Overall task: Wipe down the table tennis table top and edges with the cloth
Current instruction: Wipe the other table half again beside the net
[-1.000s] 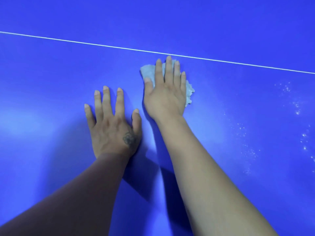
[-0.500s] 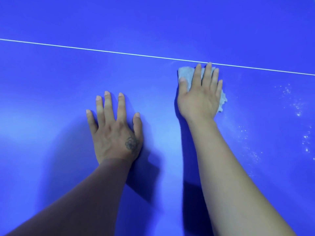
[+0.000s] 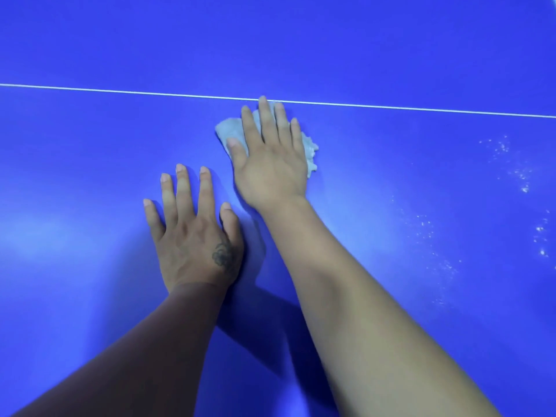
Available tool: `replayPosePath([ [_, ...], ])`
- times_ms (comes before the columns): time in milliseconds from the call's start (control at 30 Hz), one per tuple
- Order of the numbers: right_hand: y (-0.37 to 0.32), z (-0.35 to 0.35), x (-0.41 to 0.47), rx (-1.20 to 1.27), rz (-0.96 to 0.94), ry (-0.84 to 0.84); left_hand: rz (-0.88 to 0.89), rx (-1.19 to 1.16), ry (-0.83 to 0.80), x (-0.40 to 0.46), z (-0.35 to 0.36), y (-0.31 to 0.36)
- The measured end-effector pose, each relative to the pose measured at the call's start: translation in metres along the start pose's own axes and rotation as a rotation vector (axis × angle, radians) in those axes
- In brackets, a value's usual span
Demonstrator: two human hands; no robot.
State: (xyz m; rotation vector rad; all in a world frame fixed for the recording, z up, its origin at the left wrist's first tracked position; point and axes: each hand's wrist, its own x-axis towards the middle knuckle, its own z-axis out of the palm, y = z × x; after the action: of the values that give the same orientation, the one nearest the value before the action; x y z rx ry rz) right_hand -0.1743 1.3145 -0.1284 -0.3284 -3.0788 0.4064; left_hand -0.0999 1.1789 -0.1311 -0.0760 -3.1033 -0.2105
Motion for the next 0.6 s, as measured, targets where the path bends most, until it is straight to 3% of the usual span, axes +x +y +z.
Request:
replayPosePath([
  [200, 0.071, -0.016, -0.066, -0.030, 0.191, 0.073, -0.012, 0.003, -0.008, 0.000, 0.001, 0.000],
  [367, 0.124, -0.038, -0.032, -0.057, 0.378, 0.047, -0.009, 0.011, -0.013, 0.000, -0.001, 0.001],
  [500, 0.115, -0.040, 0.030, -0.059, 0.411, -0.006, -0.007, -0.007, -0.006, -0.001, -0.002, 0.003],
  [600, 0.084, -0.031, 0.055, -0.073, 0.326, -0.028, -0.005, -0.016, -0.010, 0.000, -0.004, 0.002],
])
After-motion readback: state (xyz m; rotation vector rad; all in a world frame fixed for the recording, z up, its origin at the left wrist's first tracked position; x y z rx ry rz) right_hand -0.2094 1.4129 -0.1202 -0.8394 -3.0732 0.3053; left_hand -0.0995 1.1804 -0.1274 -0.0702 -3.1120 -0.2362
